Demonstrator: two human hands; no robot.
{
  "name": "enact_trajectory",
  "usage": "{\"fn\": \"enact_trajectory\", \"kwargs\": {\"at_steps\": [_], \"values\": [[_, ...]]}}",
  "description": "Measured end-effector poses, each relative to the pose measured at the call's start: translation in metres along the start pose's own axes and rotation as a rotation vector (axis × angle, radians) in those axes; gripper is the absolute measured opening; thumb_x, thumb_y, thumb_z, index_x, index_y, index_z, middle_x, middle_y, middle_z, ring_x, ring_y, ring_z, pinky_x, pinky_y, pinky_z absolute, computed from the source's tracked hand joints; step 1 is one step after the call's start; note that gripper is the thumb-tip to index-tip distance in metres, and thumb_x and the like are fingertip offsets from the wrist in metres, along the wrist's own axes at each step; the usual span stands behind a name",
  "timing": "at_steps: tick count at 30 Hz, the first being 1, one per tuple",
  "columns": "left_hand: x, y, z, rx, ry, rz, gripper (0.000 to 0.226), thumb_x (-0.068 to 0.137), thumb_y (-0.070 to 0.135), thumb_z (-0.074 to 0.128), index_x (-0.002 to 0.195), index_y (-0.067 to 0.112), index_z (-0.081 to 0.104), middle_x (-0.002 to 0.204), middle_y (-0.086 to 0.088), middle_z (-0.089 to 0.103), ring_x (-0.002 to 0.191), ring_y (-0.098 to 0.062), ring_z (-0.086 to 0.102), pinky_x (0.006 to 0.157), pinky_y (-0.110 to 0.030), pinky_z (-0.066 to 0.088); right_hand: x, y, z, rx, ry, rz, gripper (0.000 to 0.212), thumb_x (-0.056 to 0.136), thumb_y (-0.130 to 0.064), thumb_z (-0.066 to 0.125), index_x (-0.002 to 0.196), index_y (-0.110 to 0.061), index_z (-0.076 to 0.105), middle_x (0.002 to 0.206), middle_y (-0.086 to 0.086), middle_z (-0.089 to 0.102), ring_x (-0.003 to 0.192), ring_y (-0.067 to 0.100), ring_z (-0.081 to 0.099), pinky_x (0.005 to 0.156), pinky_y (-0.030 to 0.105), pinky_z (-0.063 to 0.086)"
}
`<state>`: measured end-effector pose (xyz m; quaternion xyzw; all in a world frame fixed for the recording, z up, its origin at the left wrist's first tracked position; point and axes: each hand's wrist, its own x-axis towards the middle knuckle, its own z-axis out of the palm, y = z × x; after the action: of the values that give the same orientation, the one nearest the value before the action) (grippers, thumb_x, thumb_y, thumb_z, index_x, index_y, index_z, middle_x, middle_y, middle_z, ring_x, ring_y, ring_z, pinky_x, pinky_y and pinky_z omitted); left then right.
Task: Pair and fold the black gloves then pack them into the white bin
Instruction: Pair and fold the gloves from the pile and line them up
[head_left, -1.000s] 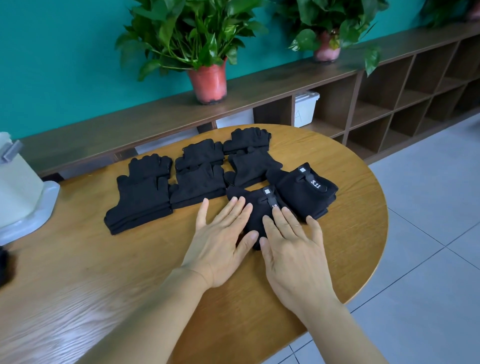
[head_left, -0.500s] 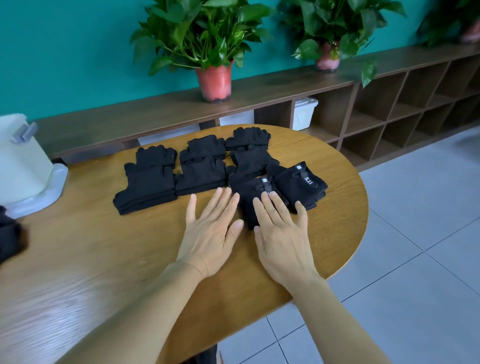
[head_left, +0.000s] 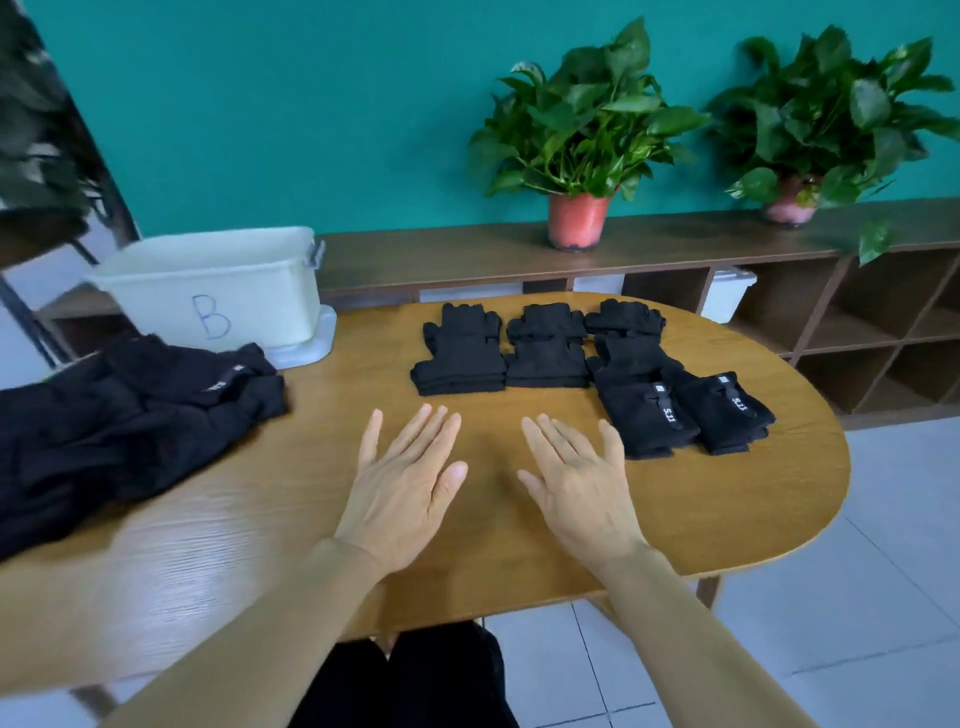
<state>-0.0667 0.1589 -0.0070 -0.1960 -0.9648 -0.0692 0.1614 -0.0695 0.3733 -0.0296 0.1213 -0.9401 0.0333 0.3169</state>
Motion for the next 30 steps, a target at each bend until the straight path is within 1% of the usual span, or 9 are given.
{"fn": "enact_trajectory", "kwargs": {"at_steps": [3,6,10,16,19,22,25,27,30], "values": [[-0.025,-0.032,-0.015,0.005,0.036,-0.034,0.067,0.102,0.053,0.001,0.156,0.02,0.024,0.16,0.006,0.026,0.15,-0.007,0.009,0.119,-0.041,-0.017,0.018,-0.041,0.002,0.038,0.03,-0.07,0.057,0.08,-0.033,0.077,0.129,-0.009,0.062,0.121,0.012,0.068,0.112,0.025,0.066,0.103,0.052,0.026],[-0.05,-0.064,-0.026,0.029,0.065,-0.085,0.063,0.104,0.051,0.009,0.152,0.018,0.034,0.155,0.004,0.038,0.148,-0.009,0.02,0.12,-0.039,-0.014,0.033,-0.086,0.004,0.082,0.047,-0.131,0.057,0.077,-0.032,0.08,0.126,-0.009,0.064,0.118,0.011,0.07,0.108,0.024,0.068,0.1,0.051,0.026],[-0.078,-0.104,-0.039,0.085,0.096,-0.15,0.059,0.107,0.046,0.016,0.142,0.013,0.051,0.143,0.001,0.055,0.14,-0.013,0.041,0.12,-0.042,0.001,0.047,-0.137,0.014,0.14,0.064,-0.219,0.056,0.077,-0.032,0.079,0.126,-0.009,0.065,0.116,0.01,0.071,0.107,0.024,0.068,0.099,0.052,0.026],[-0.099,-0.159,-0.045,0.143,0.139,-0.216,0.058,0.107,0.044,0.016,0.139,0.015,0.054,0.139,0.003,0.058,0.137,-0.013,0.045,0.12,-0.04,0.001,0.072,-0.188,0.033,0.174,0.112,-0.321,0.043,0.085,-0.032,0.066,0.123,-0.011,0.067,0.113,0.008,0.072,0.104,0.023,0.069,0.098,0.051,0.027],[-0.093,-0.191,-0.047,0.129,0.179,-0.228,0.056,0.106,0.042,0.021,0.138,0.013,0.056,0.138,0.001,0.059,0.136,-0.015,0.047,0.119,-0.042,0.005,0.091,-0.206,0.046,0.183,0.13,-0.367,0.044,0.083,-0.032,0.074,0.121,-0.011,0.068,0.112,0.008,0.072,0.102,0.023,0.07,0.098,0.051,0.026],[-0.077,-0.222,-0.047,0.158,0.192,-0.234,0.053,0.103,0.041,0.027,0.135,0.012,0.058,0.138,0.0,0.059,0.135,-0.015,0.049,0.118,-0.042,0.008,0.114,-0.221,0.061,0.186,0.119,-0.4,0.047,0.09,-0.038,0.043,0.121,-0.013,0.068,0.111,0.006,0.073,0.101,0.022,0.07,0.098,0.051,0.027],[-0.055,-0.249,-0.043,0.193,0.178,-0.236,0.051,0.099,0.039,0.032,0.134,0.014,0.059,0.137,0.0,0.06,0.133,-0.014,0.05,0.117,-0.041,0.009,0.141,-0.235,0.081,0.2,0.08,-0.418,0.053,0.088,-0.039,0.034,0.119,-0.014,0.069,0.109,0.005,0.073,0.1,0.021,0.07,0.097,0.051,0.028],[-0.038,-0.268,-0.038,0.197,0.186,-0.219,0.045,0.098,0.034,0.042,0.135,0.015,0.058,0.138,0.0,0.059,0.134,-0.014,0.049,0.117,-0.041,0.009,0.16,-0.244,0.092,0.205,0.08,-0.42,0.052,0.087,-0.039,0.035,0.117,-0.014,0.07,0.107,0.003,0.074,0.099,0.02,0.07,0.097,0.05,0.027],[-0.015,-0.294,-0.027,0.2,0.216,-0.162,0.046,0.085,0.02,0.073,0.129,0.014,0.063,0.134,-0.002,0.062,0.13,-0.016,0.053,0.117,-0.041,0.009,0.185,-0.256,0.11,0.212,0.083,-0.434,0.05,0.087,-0.039,0.036,0.115,-0.015,0.071,0.105,0.0,0.074,0.098,0.018,0.069,0.096,0.047,0.027]]}}
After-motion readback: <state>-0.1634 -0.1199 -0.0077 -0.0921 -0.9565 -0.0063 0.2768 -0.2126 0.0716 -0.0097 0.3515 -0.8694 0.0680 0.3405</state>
